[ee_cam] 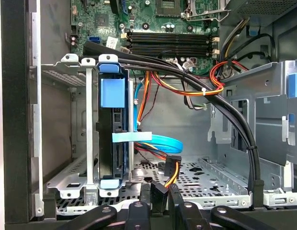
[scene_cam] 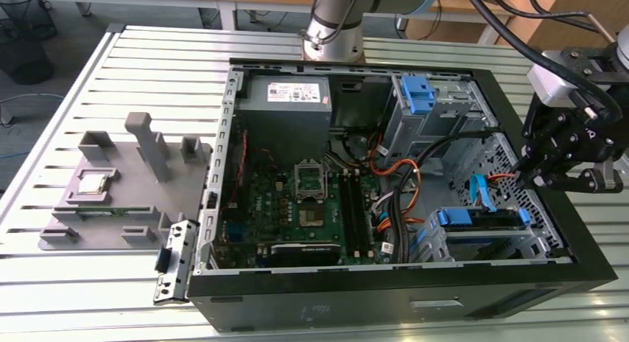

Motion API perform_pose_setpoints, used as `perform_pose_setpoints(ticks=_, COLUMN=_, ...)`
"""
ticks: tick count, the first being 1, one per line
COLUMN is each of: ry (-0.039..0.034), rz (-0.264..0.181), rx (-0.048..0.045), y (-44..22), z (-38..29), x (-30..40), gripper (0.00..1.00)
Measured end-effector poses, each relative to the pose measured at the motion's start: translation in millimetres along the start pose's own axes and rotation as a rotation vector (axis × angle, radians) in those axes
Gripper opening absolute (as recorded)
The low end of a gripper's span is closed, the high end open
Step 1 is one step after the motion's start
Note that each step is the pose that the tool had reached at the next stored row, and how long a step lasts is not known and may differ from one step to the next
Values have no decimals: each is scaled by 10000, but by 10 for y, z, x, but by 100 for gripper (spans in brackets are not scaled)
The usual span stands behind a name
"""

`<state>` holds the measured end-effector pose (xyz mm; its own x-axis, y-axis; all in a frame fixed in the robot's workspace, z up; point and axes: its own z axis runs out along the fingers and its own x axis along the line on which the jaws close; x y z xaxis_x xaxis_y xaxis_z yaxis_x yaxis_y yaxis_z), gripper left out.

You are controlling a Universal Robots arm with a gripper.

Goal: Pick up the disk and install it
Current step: 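Insert the second disk wire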

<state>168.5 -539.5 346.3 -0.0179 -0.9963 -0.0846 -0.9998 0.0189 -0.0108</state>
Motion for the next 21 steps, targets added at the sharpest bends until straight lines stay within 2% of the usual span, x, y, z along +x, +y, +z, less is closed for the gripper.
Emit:
perform_pose_setpoints(ticks=13, ry=-1, rz=0, rx=0, y=0, z=2, x=0, gripper=29)
perform_pose_setpoints(ticks=14, ry=-1, rz=0, rx=0, y=0, z=2, x=0, gripper=28)
perform_pose_setpoints(ticks=15, ry=0, rz=0, rx=0, y=0, z=2, x=0, gripper=22)
perform_pose_setpoints(ticks=21, ry=-1, rz=0, rx=0, y=0, z=3, x=1, gripper=20)
